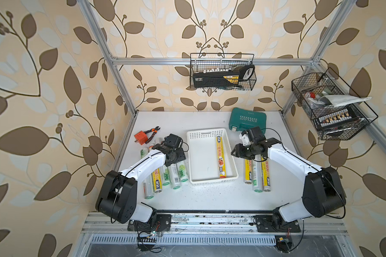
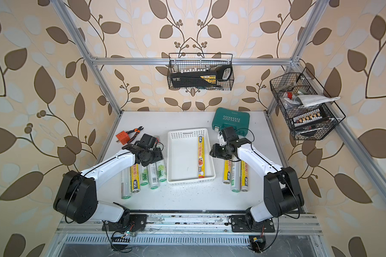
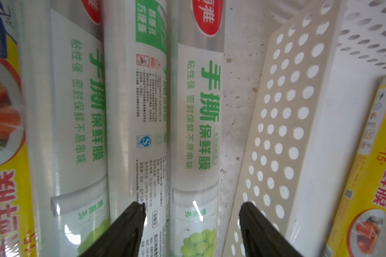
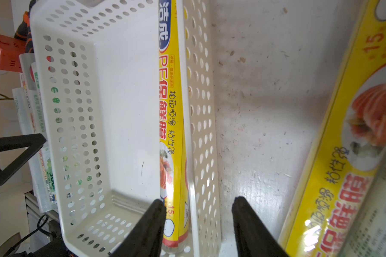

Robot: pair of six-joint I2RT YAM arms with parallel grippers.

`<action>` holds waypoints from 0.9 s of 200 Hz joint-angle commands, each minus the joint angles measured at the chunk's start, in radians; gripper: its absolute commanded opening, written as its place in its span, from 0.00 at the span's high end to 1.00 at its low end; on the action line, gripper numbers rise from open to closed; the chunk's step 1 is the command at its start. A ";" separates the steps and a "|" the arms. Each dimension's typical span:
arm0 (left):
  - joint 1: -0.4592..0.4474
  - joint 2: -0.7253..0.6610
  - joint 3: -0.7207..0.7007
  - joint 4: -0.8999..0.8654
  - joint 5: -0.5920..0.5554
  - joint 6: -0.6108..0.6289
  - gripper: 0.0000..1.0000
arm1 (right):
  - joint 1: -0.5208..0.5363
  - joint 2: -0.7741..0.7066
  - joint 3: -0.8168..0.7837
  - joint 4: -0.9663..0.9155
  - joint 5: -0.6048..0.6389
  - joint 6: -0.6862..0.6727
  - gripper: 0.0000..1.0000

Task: Put the plastic wrap into the basket
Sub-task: Adjust the basket at the center of the board.

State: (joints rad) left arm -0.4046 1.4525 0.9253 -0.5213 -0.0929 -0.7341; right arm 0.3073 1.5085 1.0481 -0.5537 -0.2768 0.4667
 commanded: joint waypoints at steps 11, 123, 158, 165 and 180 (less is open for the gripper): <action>0.013 0.060 0.049 0.040 0.042 0.016 0.30 | -0.001 0.016 -0.016 0.021 -0.053 -0.019 0.52; 0.014 0.171 0.087 0.065 0.071 0.022 0.35 | 0.000 0.044 -0.033 0.056 -0.112 -0.002 0.57; 0.014 0.203 0.094 0.070 0.072 0.028 0.36 | 0.000 0.051 -0.035 0.057 -0.120 -0.003 0.57; 0.014 0.210 0.096 0.071 0.072 0.028 0.36 | 0.001 0.052 -0.035 0.057 -0.120 -0.001 0.58; 0.014 0.226 0.105 0.071 0.073 0.032 0.36 | 0.001 0.054 -0.036 0.058 -0.123 -0.001 0.58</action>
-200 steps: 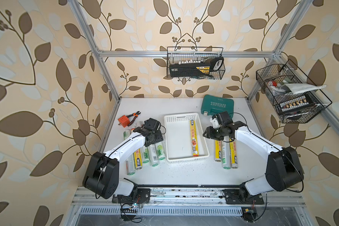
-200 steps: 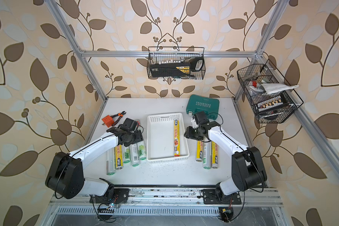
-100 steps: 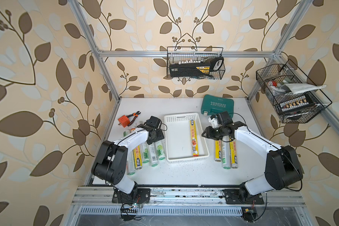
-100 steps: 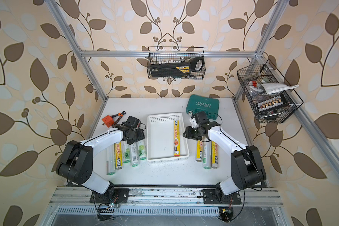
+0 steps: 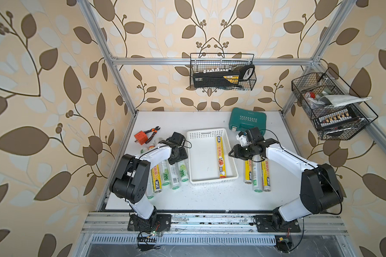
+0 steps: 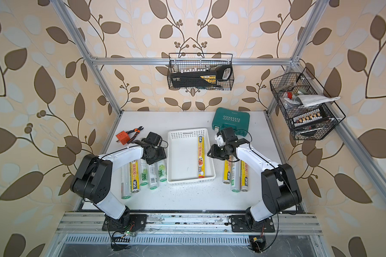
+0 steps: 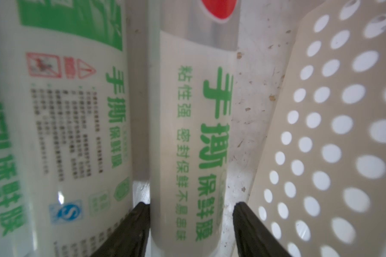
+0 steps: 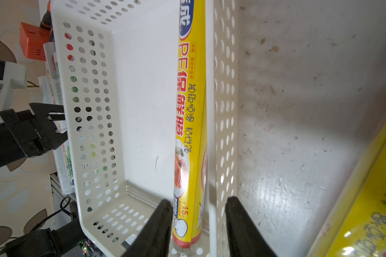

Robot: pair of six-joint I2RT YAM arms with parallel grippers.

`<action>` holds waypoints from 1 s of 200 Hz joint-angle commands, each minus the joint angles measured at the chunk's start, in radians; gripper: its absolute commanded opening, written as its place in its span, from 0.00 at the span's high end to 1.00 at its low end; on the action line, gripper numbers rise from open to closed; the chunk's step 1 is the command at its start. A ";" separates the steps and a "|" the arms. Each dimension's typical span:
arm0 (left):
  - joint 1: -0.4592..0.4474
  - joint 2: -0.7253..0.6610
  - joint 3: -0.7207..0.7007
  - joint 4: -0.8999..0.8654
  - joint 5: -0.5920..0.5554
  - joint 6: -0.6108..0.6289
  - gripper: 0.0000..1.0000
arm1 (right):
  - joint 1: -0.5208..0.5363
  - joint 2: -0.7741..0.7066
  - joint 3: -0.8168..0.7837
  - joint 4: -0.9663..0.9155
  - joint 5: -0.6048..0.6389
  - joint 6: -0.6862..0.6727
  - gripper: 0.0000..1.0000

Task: Put the plastic wrap into the basket
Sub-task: Adjust the basket at the center of the board.

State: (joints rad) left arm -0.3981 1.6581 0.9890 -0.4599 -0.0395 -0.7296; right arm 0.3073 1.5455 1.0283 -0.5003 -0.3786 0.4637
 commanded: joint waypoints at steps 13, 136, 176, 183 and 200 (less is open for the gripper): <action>0.008 0.036 0.049 0.011 0.020 0.030 0.37 | 0.001 0.018 -0.017 0.004 -0.023 0.001 0.58; 0.009 0.110 0.123 -0.002 0.022 0.053 0.56 | 0.011 0.021 -0.014 0.004 -0.036 0.003 0.59; 0.008 0.052 0.158 -0.069 0.000 0.077 0.65 | 0.012 0.025 -0.014 0.005 -0.037 0.005 0.59; 0.008 0.043 0.169 -0.090 -0.013 0.081 0.65 | 0.013 0.025 -0.014 0.005 -0.038 0.004 0.59; 0.008 0.017 0.194 -0.135 -0.035 0.091 0.65 | 0.013 0.027 -0.013 0.005 -0.041 0.007 0.59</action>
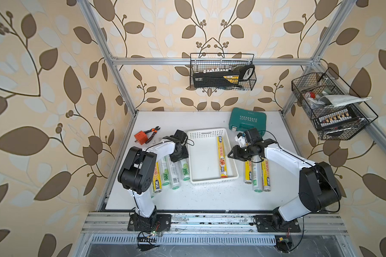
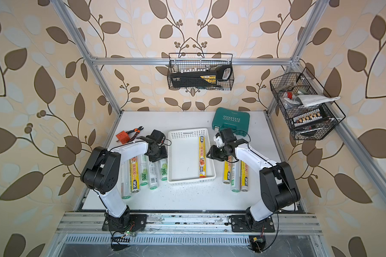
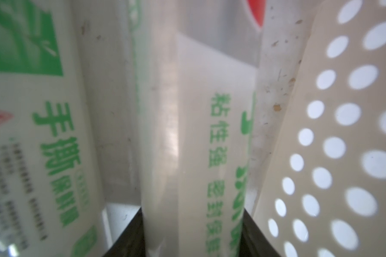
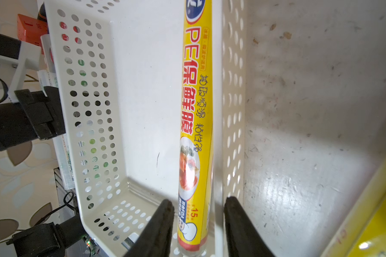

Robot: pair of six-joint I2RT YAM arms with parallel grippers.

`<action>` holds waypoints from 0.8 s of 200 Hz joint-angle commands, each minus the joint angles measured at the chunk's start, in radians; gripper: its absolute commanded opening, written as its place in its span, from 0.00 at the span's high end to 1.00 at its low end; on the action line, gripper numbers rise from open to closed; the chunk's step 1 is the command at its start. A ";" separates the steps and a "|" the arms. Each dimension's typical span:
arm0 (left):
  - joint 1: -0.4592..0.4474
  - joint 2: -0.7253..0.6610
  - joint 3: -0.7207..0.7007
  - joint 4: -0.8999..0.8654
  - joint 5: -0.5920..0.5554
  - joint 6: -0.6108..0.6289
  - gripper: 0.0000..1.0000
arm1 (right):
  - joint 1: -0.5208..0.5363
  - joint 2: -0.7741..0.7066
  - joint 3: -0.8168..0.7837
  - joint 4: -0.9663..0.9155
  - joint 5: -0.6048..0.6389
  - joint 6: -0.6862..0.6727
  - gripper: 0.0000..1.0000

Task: Put the plastic wrap into the basket
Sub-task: Adjust the basket at the center of the board, then place the plastic wrap in the basket.

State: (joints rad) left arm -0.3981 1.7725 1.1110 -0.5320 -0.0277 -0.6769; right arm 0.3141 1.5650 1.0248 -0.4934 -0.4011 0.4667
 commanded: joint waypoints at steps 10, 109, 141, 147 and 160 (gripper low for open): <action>0.009 -0.115 0.087 -0.087 -0.055 0.043 0.65 | 0.007 0.008 -0.009 -0.002 -0.020 0.005 0.59; 0.001 -0.285 0.248 -0.282 -0.033 0.066 0.66 | 0.052 0.028 0.009 0.003 -0.017 0.022 0.60; -0.033 -0.307 0.288 -0.283 0.017 0.063 0.66 | 0.060 0.022 0.012 -0.002 -0.013 0.028 0.60; -0.042 -0.307 0.293 -0.281 0.021 0.062 0.66 | 0.060 0.020 0.012 -0.005 -0.013 0.029 0.60; -0.066 -0.306 0.307 -0.277 0.025 0.059 0.66 | 0.061 0.017 0.012 -0.005 -0.013 0.032 0.60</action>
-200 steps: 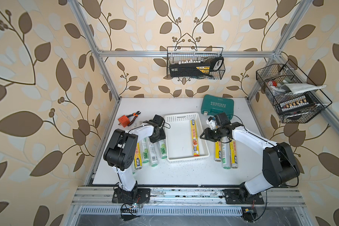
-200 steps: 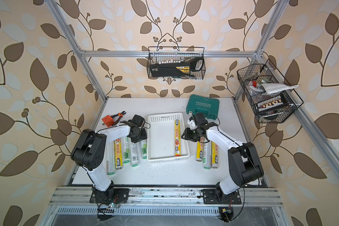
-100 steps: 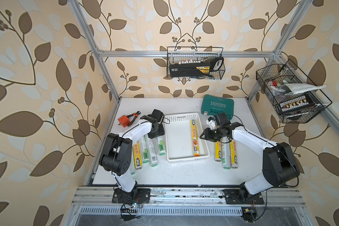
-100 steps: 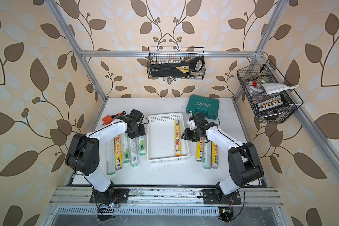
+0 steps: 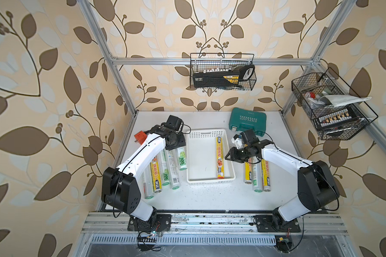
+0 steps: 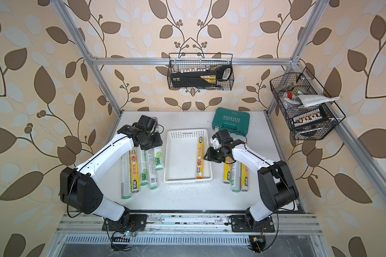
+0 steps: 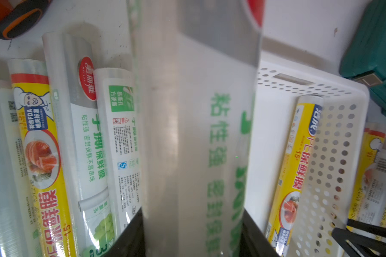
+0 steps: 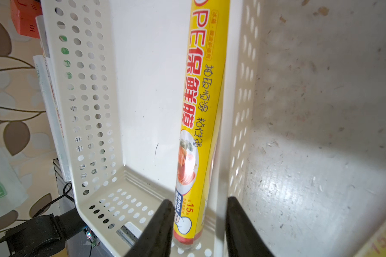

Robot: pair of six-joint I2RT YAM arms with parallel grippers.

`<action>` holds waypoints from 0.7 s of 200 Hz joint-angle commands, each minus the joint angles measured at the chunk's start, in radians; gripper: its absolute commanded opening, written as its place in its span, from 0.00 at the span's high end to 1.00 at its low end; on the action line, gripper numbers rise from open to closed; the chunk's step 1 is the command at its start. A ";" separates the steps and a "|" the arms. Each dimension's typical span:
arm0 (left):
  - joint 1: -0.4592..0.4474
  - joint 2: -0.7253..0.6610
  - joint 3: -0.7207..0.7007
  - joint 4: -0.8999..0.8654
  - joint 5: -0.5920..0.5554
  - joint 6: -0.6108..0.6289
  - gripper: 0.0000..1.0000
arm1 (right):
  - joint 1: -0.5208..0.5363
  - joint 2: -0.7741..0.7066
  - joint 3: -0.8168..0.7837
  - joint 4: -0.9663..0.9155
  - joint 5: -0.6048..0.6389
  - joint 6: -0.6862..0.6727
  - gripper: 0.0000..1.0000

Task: Put the plastic wrap into the basket
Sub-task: Place the plastic wrap in the basket.

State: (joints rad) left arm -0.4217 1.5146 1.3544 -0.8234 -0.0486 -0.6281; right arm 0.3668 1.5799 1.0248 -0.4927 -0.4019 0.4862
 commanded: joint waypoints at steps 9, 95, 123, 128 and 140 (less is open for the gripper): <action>-0.061 -0.046 0.072 0.022 0.048 0.008 0.66 | 0.010 -0.002 0.014 -0.006 -0.011 0.014 0.60; -0.191 0.021 0.124 0.089 0.030 -0.036 0.68 | -0.001 -0.058 0.017 -0.034 0.015 0.006 0.60; -0.223 0.053 0.122 0.122 0.023 -0.054 0.68 | -0.041 -0.088 0.003 -0.042 0.014 -0.004 0.59; -0.228 0.060 0.121 0.129 0.022 -0.057 0.68 | -0.050 -0.094 -0.002 -0.043 0.014 -0.007 0.58; -0.241 0.083 0.120 0.143 0.021 -0.066 0.68 | -0.074 -0.112 -0.010 -0.048 0.014 -0.016 0.58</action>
State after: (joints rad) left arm -0.6376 1.5799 1.4284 -0.7727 -0.0193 -0.6636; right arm 0.3298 1.5143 1.0248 -0.5182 -0.3965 0.4900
